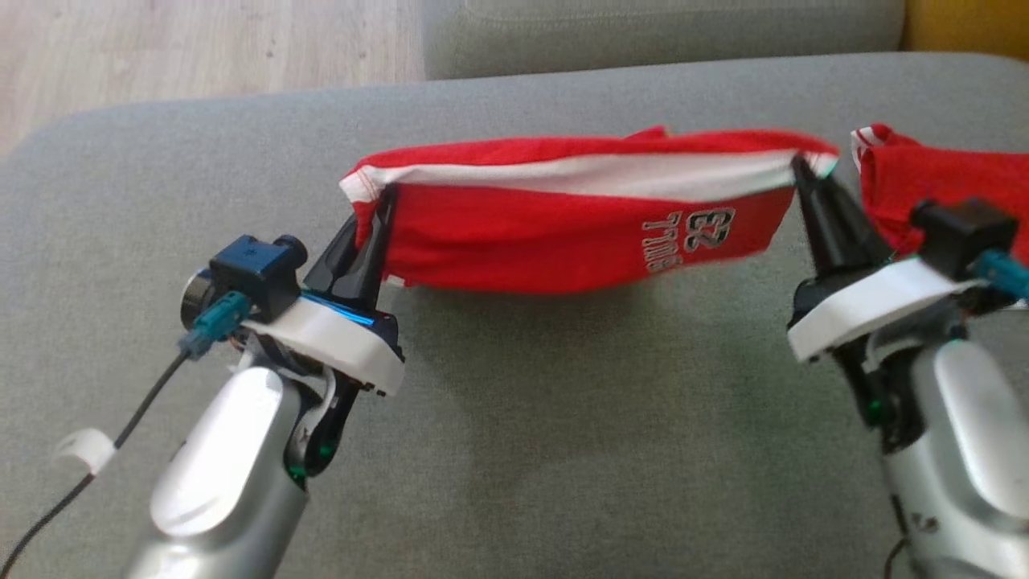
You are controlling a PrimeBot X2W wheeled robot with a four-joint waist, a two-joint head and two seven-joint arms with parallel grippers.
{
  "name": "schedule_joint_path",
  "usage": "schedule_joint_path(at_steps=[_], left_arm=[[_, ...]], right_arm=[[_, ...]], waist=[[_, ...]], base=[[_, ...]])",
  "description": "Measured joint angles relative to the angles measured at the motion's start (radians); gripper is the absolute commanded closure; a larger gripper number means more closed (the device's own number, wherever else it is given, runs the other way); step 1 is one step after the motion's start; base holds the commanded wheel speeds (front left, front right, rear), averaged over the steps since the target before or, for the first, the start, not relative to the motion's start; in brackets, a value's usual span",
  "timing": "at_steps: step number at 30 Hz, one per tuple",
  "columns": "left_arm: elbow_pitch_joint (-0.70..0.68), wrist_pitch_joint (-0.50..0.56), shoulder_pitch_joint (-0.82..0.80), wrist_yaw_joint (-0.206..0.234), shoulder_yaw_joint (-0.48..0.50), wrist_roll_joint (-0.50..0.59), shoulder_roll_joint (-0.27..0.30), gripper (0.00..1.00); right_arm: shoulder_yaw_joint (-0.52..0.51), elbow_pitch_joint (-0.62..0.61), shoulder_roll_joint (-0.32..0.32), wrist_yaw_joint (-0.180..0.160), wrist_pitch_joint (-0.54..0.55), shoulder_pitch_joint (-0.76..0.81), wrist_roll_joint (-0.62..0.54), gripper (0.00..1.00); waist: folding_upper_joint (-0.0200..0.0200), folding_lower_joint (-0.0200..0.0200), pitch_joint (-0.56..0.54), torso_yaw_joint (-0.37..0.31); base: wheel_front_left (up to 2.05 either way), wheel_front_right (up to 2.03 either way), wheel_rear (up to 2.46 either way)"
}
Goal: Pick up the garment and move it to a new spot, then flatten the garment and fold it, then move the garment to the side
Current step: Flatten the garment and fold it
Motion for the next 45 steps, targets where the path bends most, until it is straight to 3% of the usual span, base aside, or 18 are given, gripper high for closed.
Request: schedule_joint_path(at_steps=[11,19,27,31,35,40,45], left_arm=[[-0.124,-0.021,-0.083,-0.017,0.012,0.026,0.056,1.00],[-0.284,0.009,-0.107,0.017,0.067,0.025,0.095,1.00],[-0.371,0.089,-0.094,0.036,0.073,0.007,0.124,1.00],[-0.292,0.099,-0.170,0.002,0.074,-0.012,0.124,1.00],[-0.137,0.073,-0.364,-0.035,0.083,-0.013,0.124,1.00],[0.103,-0.033,-0.662,-0.064,0.097,-0.008,0.122,1.00],[0.328,-0.210,-0.920,-0.078,0.076,0.001,0.085,1.00]], right_arm=[[0.036,-0.184,-0.082,0.000,0.015,-0.106,-0.010,1.00],[0.009,-0.326,-0.066,0.000,0.048,-0.106,-0.040,1.00],[-0.044,-0.390,-0.034,0.000,0.134,-0.057,-0.078,1.00],[-0.044,-0.314,-0.035,0.000,0.151,-0.183,-0.070,1.00],[-0.023,-0.149,-0.054,0.000,0.138,-0.429,-0.061,1.00],[0.044,0.132,-0.072,0.000,0.019,-0.762,-0.092,1.00],[0.016,0.433,-0.019,0.000,-0.171,-1.027,-0.157,1.00]], waist=[[0.0000,0.0000,-0.077,0.005],[0.0000,-0.0001,-0.129,-0.007],[0.0000,0.0000,-0.067,-0.012],[0.0000,0.0001,0.004,-0.015],[0.0000,0.0003,0.101,-0.021],[-0.0001,0.0006,0.232,-0.035],[-0.0001,0.0006,0.352,-0.055]], base=[[0.00,0.00,0.00],[0.00,0.00,0.00],[0.00,0.00,0.00],[0.00,0.00,0.00],[0.00,0.00,0.00],[0.00,0.00,0.00],[0.00,0.00,0.00]])
